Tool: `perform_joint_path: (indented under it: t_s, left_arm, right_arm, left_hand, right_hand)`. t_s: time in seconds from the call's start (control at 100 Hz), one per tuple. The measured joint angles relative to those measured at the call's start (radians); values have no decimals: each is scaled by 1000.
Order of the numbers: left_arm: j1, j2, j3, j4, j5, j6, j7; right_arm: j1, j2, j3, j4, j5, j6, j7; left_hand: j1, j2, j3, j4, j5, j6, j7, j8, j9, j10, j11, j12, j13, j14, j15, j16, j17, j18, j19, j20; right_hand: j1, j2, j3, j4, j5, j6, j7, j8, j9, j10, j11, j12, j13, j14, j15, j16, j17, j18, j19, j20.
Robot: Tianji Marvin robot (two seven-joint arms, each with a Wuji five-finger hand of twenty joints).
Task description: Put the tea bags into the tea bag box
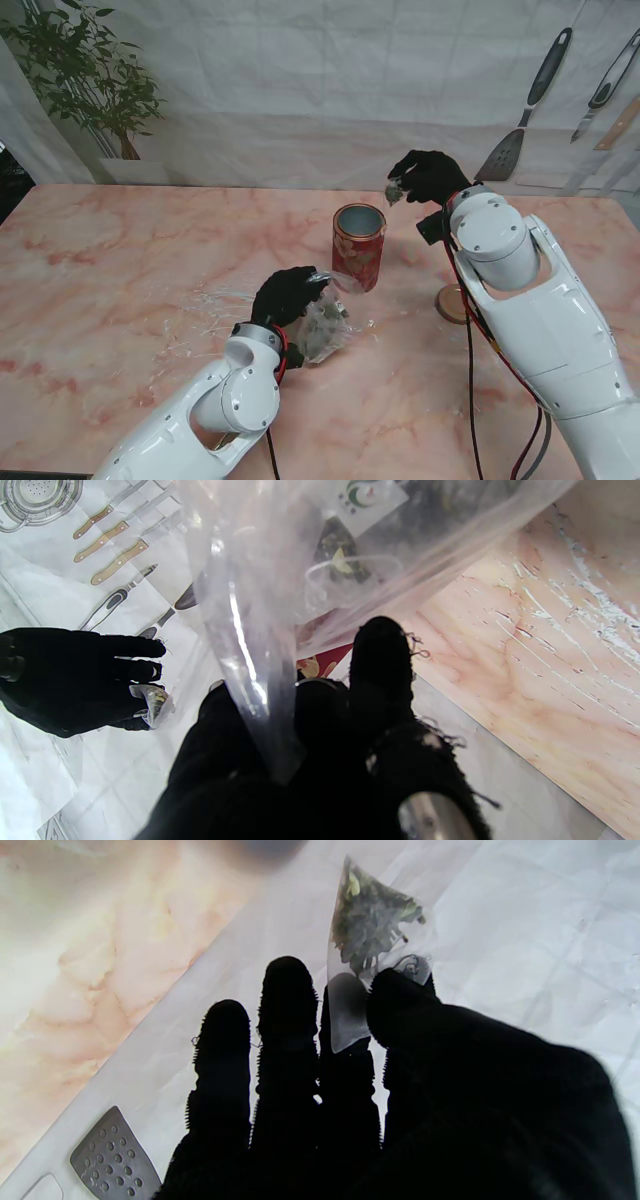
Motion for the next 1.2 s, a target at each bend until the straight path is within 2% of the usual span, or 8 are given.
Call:
perform_joint_path:
  t_s: [0.21,0.33,0.46,1.01,1.2]
  left_arm:
    - [-1,1,-1,4,-5,-8,-7]
    - [-2,2,-1,7,-7,-9,-13]
    - [-3,3,-1,8,-10,-8,-14]
    - [-12,3,-5,22,-22,-6,-18]
    - [-13,2,-6,27,-23,-9,-11]
  right_arm:
    - [40,-13,-37,61,-33,-5,-42]
    - [50,-27,-53,110,-11,-62,-96]
    - [57,-43,-62,136,18,-74,-127]
    - [127,-68,-103,183,33,-73,-166]
    - [133,-70,-113,189,49,-99,-166]
  left_hand:
    - [0,0,0,0,0,0,0,0,0,0,0,0,0,0,0,0,0,0,0,0]
    - [0,0,0,0,0,0,0,0,0,0,0,0,0,0,0,0,0,0,0,0]
    - [0,0,0,0,0,0,0,0,0,0,0,0,0,0,0,0,0,0,0,0]
    - [0,0,0,0,0,0,0,0,0,0,0,0,0,0,0,0,0,0,0,0]
    - [0,0,0,0,0,0,0,0,0,0,0,0,0,0,0,0,0,0,0,0]
  right_hand:
    - [-15,0,12,0,0,-19,0,0,14,-7,-10,0,0,0,0,0,0,0,0,0]
    - [-18,-1,20,0,1,-22,2,-1,22,-13,-10,0,0,0,0,0,0,0,0,0]
    - [-18,-1,24,0,1,-22,6,-5,23,-13,-10,0,11,0,0,0,0,0,0,0]
    - [-19,-13,35,0,13,-34,11,-13,24,-14,-11,0,11,0,0,0,0,0,0,0]
    - [-19,-13,35,0,13,-34,13,-13,24,-14,-11,0,11,0,0,0,0,0,1,0]
